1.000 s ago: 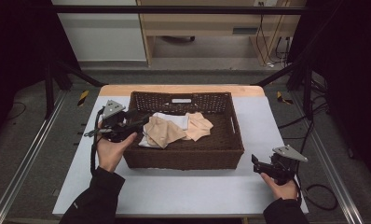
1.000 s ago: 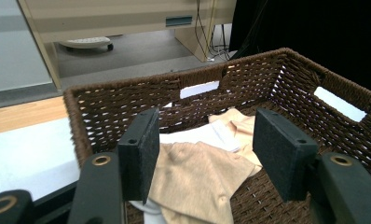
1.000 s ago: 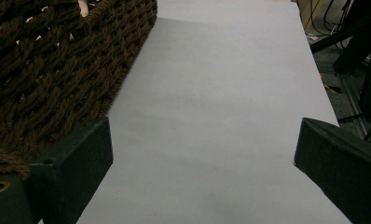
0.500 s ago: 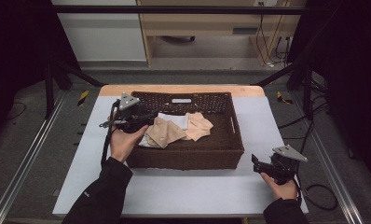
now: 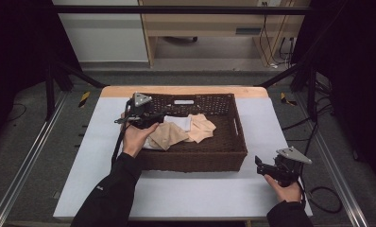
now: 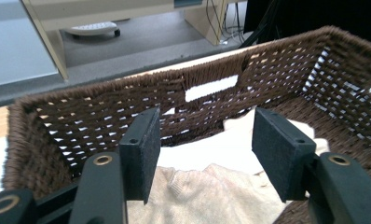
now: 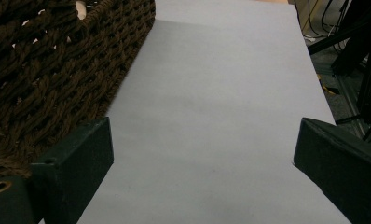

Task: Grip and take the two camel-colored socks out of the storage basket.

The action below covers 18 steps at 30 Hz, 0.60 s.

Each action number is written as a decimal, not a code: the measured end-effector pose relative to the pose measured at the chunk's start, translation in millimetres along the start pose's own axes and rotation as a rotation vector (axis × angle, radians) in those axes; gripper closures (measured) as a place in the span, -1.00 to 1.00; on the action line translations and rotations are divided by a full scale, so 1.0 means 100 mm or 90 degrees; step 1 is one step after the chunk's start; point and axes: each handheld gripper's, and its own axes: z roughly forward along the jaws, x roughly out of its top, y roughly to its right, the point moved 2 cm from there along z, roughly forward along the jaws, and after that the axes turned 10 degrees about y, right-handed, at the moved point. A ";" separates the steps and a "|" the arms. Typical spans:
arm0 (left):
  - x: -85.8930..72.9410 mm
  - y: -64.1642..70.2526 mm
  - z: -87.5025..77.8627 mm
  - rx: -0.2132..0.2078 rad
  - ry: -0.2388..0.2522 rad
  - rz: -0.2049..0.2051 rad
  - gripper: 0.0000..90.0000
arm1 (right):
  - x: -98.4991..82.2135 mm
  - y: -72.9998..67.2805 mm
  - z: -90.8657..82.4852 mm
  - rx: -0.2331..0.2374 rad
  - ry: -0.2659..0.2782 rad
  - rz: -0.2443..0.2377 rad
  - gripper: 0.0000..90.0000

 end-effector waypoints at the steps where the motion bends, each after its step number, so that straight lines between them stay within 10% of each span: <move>1: -0.03 0.00 0.04 0.003 -0.007 0.006 -0.08 | 0.00 0.00 0.00 0.000 0.000 0.000 -0.89; 18: -0.36 0.00 0.26 -0.005 -0.104 0.023 -0.13 | 0.00 0.00 0.00 -0.002 0.000 -0.004 -0.89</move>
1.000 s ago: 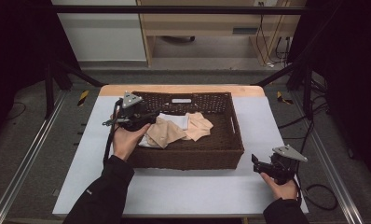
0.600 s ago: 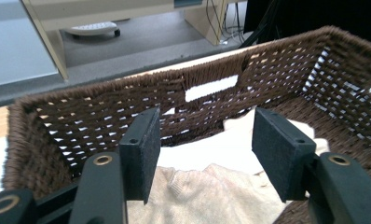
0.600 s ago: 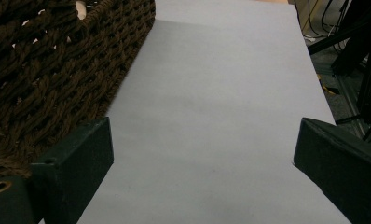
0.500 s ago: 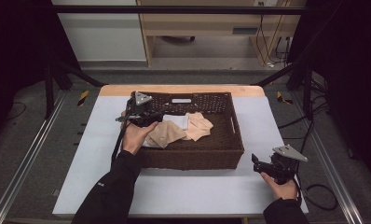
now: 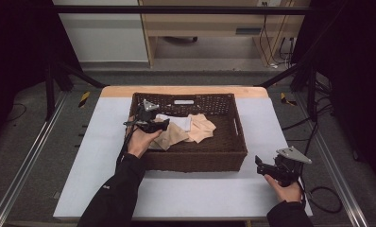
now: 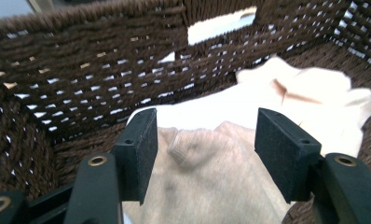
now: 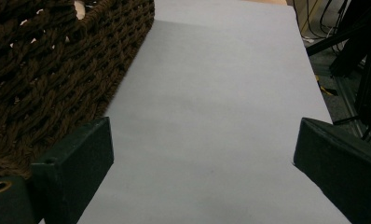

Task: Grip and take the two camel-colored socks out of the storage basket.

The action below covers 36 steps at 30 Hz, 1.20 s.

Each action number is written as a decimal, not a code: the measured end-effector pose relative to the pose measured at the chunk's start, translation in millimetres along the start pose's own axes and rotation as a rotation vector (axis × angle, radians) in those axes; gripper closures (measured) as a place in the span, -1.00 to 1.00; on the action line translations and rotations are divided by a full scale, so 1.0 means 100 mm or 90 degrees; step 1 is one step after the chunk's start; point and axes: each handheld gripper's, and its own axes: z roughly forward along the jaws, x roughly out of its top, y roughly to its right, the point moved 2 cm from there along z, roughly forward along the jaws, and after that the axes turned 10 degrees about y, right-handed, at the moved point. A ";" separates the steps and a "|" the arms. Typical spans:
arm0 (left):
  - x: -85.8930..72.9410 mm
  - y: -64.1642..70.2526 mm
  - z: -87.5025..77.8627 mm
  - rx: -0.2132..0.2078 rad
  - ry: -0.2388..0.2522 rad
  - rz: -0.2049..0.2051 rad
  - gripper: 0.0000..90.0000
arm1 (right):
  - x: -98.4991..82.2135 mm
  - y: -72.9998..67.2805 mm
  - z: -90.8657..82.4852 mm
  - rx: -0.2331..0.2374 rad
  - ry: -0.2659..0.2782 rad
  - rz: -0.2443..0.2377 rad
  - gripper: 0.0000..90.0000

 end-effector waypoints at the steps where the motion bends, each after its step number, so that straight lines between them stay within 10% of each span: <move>1: -0.01 0.01 0.01 -0.001 -0.009 0.004 -0.12 | 0.00 0.00 0.00 0.000 0.000 -0.001 -0.89; 21: -0.15 0.14 0.13 -0.003 -0.087 0.055 -0.27 | -0.01 -0.01 0.01 -0.002 -0.007 -0.008 -0.88; 36: -0.16 0.06 0.08 -0.011 -0.123 0.018 0.78 | -0.01 0.01 0.00 -0.007 -0.008 -0.008 -0.87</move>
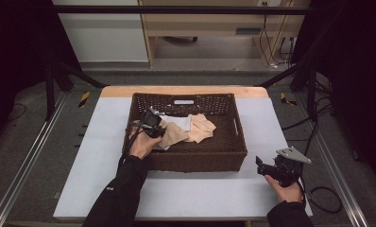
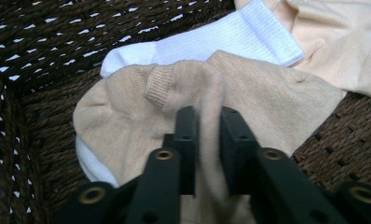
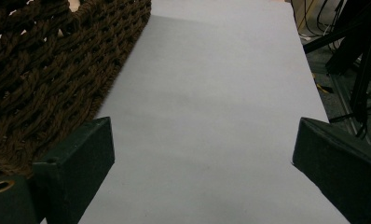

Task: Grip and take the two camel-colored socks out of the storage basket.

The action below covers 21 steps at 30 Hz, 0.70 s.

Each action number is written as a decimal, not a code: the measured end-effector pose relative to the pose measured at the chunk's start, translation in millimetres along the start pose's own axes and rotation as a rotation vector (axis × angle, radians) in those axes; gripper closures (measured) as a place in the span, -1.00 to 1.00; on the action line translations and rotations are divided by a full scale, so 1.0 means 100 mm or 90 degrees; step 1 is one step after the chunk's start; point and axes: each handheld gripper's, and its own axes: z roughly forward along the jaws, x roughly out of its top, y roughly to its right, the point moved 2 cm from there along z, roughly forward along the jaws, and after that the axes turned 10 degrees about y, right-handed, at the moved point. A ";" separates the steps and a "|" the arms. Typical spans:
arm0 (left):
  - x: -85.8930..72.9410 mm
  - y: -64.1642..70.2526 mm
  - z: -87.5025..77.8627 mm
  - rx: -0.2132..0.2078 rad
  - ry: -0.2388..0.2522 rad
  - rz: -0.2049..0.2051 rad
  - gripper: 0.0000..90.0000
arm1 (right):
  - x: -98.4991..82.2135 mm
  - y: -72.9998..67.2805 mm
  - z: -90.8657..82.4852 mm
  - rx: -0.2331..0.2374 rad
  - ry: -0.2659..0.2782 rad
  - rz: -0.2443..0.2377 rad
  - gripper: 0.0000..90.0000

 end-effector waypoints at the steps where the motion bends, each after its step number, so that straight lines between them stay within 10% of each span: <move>1: 0.00 0.00 -0.01 0.001 0.005 -0.003 0.82 | 0.00 0.00 0.00 -0.001 0.000 -0.001 -0.87; 21: 0.13 -0.03 -0.27 -0.022 0.184 -0.040 0.90 | 0.00 0.02 0.00 -0.004 0.002 0.001 -0.87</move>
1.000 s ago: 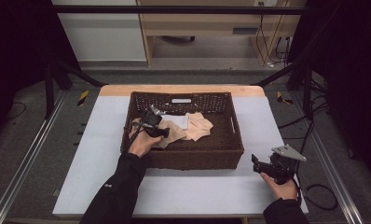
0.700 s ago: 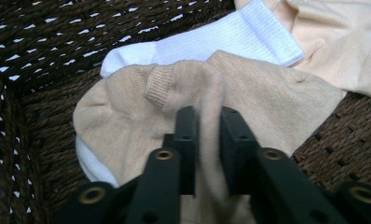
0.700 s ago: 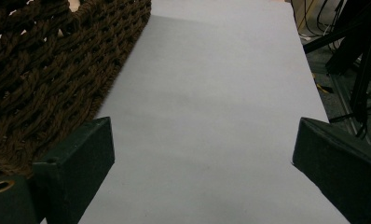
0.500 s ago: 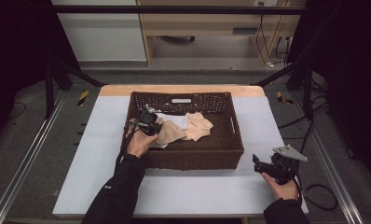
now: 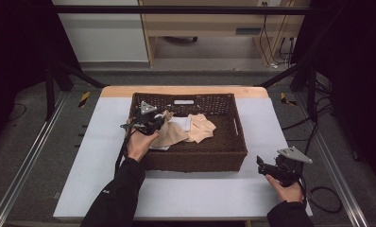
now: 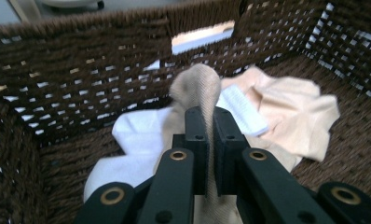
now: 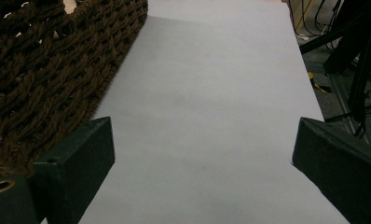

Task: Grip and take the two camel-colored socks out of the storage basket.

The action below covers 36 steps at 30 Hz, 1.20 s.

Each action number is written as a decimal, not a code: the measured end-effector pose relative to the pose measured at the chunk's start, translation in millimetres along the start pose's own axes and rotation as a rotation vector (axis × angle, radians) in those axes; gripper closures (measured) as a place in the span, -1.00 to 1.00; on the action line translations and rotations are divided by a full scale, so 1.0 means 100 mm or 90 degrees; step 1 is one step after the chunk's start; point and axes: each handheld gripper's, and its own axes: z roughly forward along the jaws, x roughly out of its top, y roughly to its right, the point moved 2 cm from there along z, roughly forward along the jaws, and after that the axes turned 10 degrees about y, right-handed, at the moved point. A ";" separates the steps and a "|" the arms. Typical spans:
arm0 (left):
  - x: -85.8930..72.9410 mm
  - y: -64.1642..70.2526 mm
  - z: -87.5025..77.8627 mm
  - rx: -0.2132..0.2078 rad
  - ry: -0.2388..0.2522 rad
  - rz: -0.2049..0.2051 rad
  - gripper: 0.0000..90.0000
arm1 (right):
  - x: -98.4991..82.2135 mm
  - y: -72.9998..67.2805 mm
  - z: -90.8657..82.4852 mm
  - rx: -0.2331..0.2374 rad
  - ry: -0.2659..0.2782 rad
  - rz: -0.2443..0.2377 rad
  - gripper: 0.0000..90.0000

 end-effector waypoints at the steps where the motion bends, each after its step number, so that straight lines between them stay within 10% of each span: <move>1: 0.03 -0.01 -0.02 -0.002 0.015 -0.003 0.90 | 0.00 0.00 0.00 -0.001 0.000 0.000 -0.87; 15: 0.33 0.14 -0.26 -0.029 0.124 0.017 0.90 | 0.01 0.00 -0.01 -0.003 0.002 0.000 -0.87; 36: 0.62 0.52 -0.89 -0.126 0.201 0.028 0.90 | 0.01 0.00 -0.01 -0.007 0.003 -0.001 -0.87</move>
